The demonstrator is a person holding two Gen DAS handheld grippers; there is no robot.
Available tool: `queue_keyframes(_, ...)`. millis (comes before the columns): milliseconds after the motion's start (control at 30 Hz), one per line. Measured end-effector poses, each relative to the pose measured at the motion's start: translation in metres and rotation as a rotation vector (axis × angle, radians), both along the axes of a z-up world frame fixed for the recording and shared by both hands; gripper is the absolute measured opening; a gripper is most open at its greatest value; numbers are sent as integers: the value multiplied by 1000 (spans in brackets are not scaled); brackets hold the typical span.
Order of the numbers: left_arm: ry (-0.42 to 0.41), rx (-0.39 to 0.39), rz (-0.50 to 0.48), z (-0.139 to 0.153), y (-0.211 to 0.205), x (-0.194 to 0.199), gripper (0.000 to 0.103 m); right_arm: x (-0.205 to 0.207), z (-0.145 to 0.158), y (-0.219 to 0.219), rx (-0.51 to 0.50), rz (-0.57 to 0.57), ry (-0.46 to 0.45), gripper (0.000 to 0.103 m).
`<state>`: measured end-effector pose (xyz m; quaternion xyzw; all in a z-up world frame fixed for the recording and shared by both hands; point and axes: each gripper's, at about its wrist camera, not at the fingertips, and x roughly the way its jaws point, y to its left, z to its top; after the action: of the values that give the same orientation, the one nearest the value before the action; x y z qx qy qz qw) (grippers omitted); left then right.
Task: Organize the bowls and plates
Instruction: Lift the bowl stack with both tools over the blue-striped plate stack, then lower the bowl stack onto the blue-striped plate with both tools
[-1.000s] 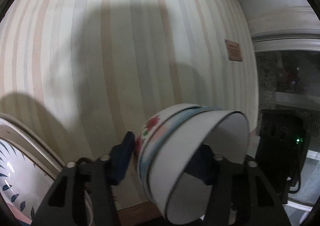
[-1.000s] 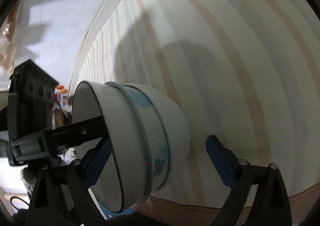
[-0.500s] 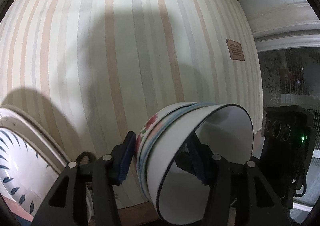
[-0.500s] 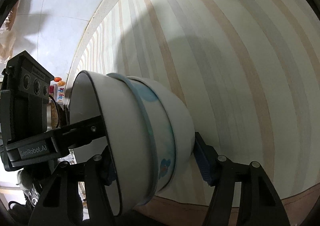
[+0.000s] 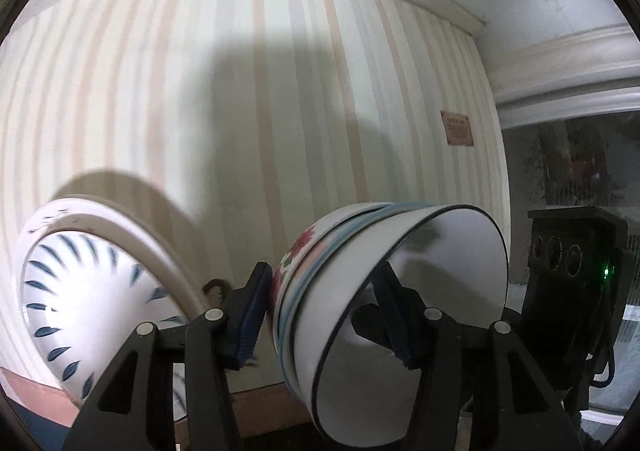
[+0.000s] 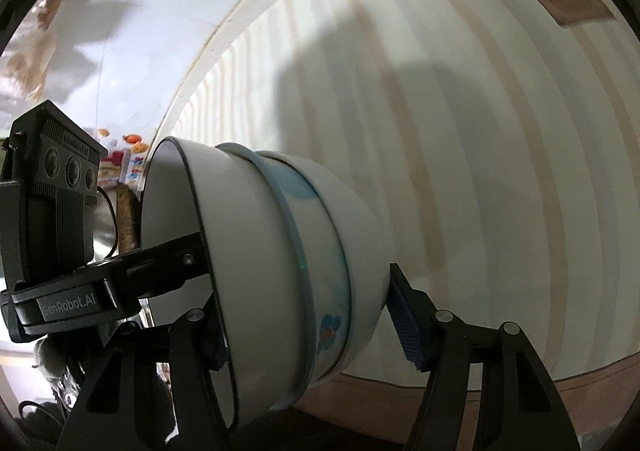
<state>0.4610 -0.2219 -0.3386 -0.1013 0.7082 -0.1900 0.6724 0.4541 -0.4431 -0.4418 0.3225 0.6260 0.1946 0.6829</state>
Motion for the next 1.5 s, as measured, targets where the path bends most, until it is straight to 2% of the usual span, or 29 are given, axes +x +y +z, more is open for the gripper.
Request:
queue_keyframes(233, -36, 17, 63, 21, 41, -6, 50, 12, 19, 42, 9, 91, -33, 67)
queue_keyframes(400, -45, 20, 151, 27, 83, -14, 50, 14, 28, 77, 18, 169, -42, 67)
queue_keyframes(633, -37, 34, 273, 23, 135, -28, 50, 13, 31, 129, 36, 292, -44, 67)
queue_keyframes(800, -24, 46, 336, 14, 162, -34, 50, 14, 21, 164, 39, 365, -33, 67)
queue_keyframes(1133, 3, 41, 405, -9, 192, -38, 50, 25, -4, 216, 18, 431, -12, 67)
queue_keyframes(1500, 26, 48, 414, -26, 199, -34, 50, 32, -19, 239, -11, 453, 12, 67)
